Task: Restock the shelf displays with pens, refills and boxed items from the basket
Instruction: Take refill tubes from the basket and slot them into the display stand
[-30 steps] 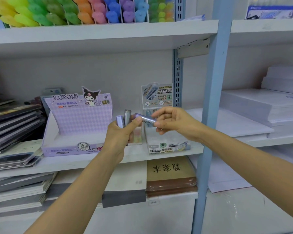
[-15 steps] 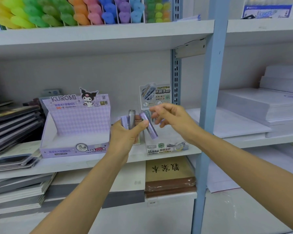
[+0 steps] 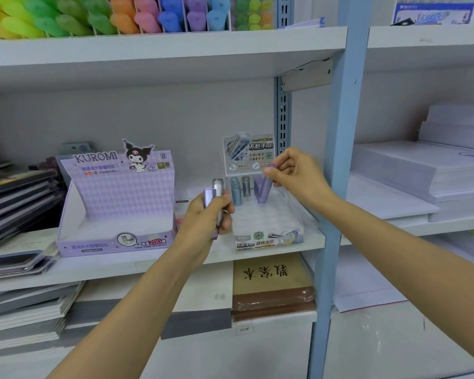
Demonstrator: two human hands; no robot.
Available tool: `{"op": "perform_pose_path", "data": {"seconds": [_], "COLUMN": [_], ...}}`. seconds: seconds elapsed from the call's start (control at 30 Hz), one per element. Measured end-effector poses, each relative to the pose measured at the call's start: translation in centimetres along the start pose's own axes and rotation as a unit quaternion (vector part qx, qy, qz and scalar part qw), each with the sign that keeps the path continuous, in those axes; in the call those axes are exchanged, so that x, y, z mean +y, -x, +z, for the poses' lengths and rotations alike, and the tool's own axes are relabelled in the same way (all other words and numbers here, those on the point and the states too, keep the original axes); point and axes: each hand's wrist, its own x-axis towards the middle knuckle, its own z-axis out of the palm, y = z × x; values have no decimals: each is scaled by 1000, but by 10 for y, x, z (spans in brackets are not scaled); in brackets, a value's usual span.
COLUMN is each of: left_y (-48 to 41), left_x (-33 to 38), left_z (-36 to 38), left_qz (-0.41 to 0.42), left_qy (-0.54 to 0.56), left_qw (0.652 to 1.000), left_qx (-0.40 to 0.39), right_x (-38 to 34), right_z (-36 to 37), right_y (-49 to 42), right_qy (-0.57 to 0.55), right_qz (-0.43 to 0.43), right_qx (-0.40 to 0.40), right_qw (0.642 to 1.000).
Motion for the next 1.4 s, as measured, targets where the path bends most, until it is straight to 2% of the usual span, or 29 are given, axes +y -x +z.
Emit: {"op": "perform_pose_path", "data": {"seconds": [0.27,0.47,0.67,0.87,0.97,1.07,1.17,1.27,1.33,1.4], "left_y": [1,-1,-1,-1,-1,0,2,3,3,0], "left_x": [-7,-11,-13,-12,-11,-9,-6,-3,-1,1], "left_z": [-8,-15,-17,-18,-16,-11,-7,-6,-8,-12], "left_qz": [2,-6,4,6,7,12,18,8,-18,-51], "left_qy": [-15,-23,-36,-55,-54,-49,-50,-55,-47,10], "left_qw": [999,999,998,998,997,998,998,997,998,998], "left_qx": [-39,-44,-41,-43,-53,-47,-42,-49,-39,-19], "right_x": [27,26,32,36,14,-13,-24,-29,-31,-29], "right_z": [14,7,19,19,15,16,20,18,13,7], "right_y": [-7,-21,-18,-11,-6,8,24,26,20,9], "right_qy": [55,124,168,229,156,-40,-108,-121,-131,-122], "right_qz": [-1,-2,-59,-76,-87,-37,-16,-20,-15,-15], "right_qx": [-16,-75,-32,-39,-49,-149,-227,-197,-141,-72], "right_qw": [998,989,983,970,983,987,968,973,981,990]}}
